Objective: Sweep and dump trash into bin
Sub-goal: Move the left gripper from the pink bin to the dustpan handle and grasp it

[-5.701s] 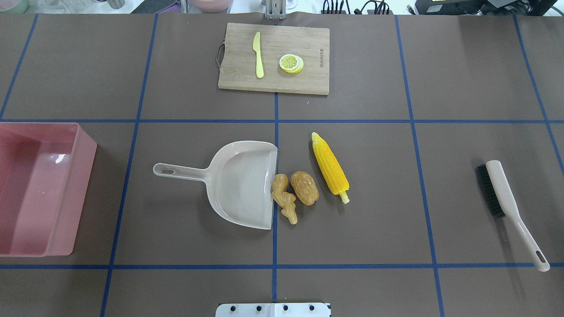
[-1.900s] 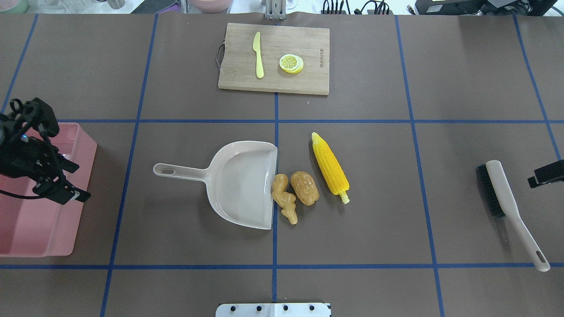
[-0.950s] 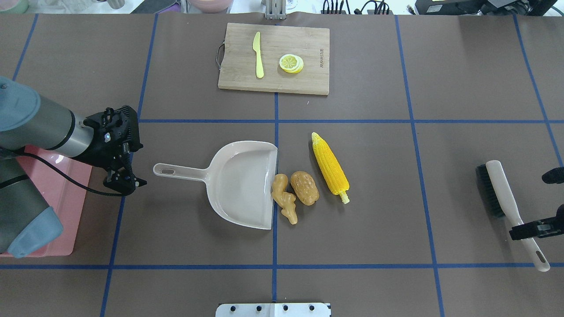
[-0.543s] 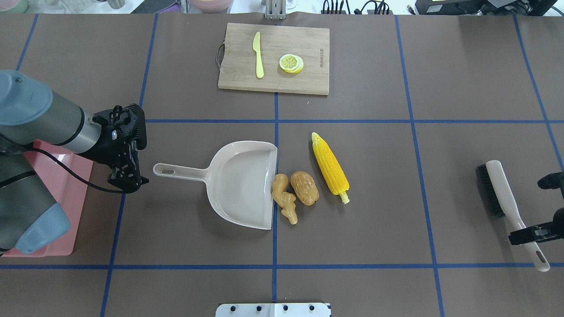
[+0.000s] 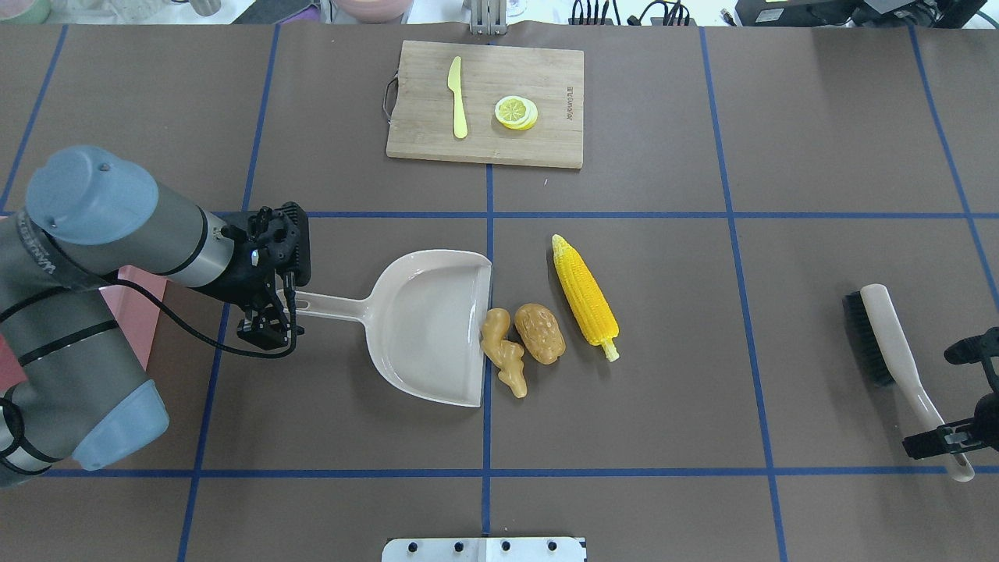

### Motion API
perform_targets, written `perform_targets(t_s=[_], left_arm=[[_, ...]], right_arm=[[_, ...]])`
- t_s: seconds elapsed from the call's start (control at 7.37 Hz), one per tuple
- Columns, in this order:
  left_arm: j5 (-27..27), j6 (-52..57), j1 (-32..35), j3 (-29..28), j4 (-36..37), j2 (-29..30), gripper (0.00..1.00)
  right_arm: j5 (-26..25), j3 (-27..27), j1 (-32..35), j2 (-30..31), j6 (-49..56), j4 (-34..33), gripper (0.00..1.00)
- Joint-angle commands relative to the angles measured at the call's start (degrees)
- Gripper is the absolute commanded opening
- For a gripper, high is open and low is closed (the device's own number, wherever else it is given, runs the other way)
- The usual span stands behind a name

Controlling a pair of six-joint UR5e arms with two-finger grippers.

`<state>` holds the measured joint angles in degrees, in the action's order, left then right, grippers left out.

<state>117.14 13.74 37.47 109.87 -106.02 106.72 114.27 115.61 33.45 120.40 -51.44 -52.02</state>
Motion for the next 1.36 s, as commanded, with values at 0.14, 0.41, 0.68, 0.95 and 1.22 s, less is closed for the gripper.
perform_targets(t_s=[0.14,0.41,0.68,0.95,1.22], left_arm=[[-6.62,1.28,-2.66,-2.29,-0.5,0.07,0.97],[-11.02,1.81,-3.1,-2.21,-1.63,0.24,0.97],[-13.86,4.79,-4.94,-4.39,-2.87,0.85,0.97],[-13.34,3.84,-5.39,-3.88,-2.7,1.03,0.98],[-11.77,3.92,-5.39,-3.87,-2.52,1.03,0.98]], right_arm=[[-2.56,-0.21,-2.51,-0.16,-1.91,0.34,1.0],[-2.3,-0.21,-2.08,0.54,-1.99,2.96,1.0],[-0.12,-0.65,0.55,0.98,-2.0,4.55,1.0],[0.16,-1.7,1.35,1.51,-1.74,5.7,0.99],[-0.01,-2.06,1.35,1.16,-1.91,5.88,0.59]])
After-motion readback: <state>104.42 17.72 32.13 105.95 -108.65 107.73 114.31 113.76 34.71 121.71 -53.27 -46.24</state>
